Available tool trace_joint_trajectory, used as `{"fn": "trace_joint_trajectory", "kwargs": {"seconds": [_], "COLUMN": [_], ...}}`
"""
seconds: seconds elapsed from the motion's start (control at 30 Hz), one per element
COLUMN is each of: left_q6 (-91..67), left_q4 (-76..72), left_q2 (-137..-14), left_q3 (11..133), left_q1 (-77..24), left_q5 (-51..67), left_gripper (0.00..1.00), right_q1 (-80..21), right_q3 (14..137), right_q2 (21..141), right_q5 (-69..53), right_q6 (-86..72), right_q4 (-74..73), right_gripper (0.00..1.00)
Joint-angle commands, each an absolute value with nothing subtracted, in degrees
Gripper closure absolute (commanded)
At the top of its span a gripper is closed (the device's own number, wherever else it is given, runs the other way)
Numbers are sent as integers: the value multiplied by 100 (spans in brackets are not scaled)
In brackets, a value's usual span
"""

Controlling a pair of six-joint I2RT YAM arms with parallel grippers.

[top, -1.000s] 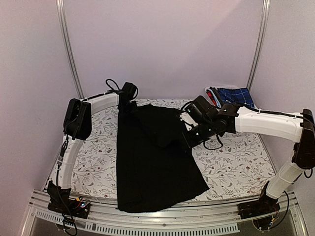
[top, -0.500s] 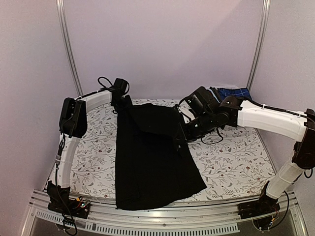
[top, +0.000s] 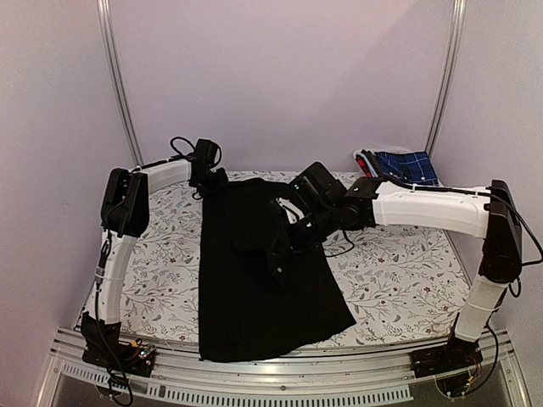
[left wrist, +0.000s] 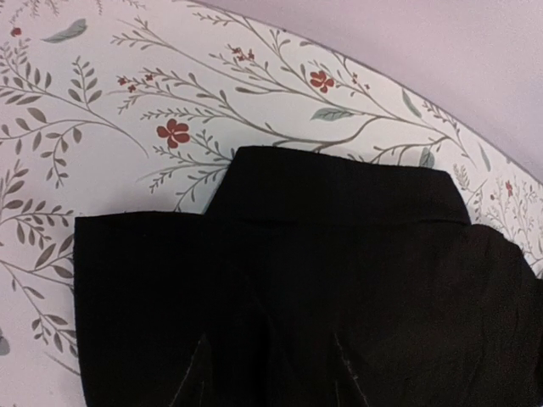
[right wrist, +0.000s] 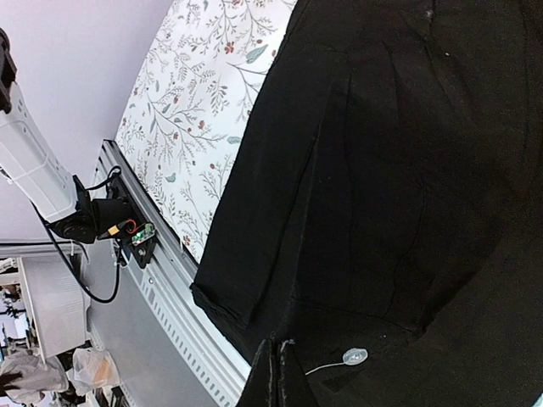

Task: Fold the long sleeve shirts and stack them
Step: Fold the flattened shirt at the center of the board.

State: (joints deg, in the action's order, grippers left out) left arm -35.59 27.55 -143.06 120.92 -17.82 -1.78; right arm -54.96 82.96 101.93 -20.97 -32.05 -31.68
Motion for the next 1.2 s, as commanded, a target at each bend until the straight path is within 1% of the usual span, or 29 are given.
{"fn": "trace_joint_trajectory", "kwargs": {"seconds": [0.0, 0.07, 0.17, 0.33, 0.53, 0.9, 1.17], "left_q6": [-3304, -3258, -3222, -3208, -3255, -3194, -3150], "left_q4": [2652, 2673, 2608, 2311, 2042, 1935, 1860], "left_q2": [-13768, -13586, -13250, -12658, -12240, -11920, -11748], "left_q3": [11853, 11713, 11319, 10521, 9798, 9024, 8678], "left_q1": [-1670, -1637, -1611, -1572, -1526, -1529, -1526], "left_q5": [-49, 20, 178, 327, 625, 866, 874], "left_gripper": [51, 46, 42, 49, 66, 69, 71], "right_q1": [-5559, -5597, -5690, -5726, -5831, -6114, -6271], "right_q3": [8582, 8713, 8887, 9195, 9529, 9644, 9543], "right_q2": [10473, 10588, 10709, 10825, 10984, 11657, 11906], "right_q5": [-2736, -2863, -3003, -3087, -3176, -3414, -3489], "right_q6": [-3497, -3531, -3537, -3623, -3789, -3937, -3986], "right_q4": [-2600, -2622, -2698, -2800, -2835, -2648, -2431], "right_gripper": [100, 100, 100, 100, 100, 100, 100]}}
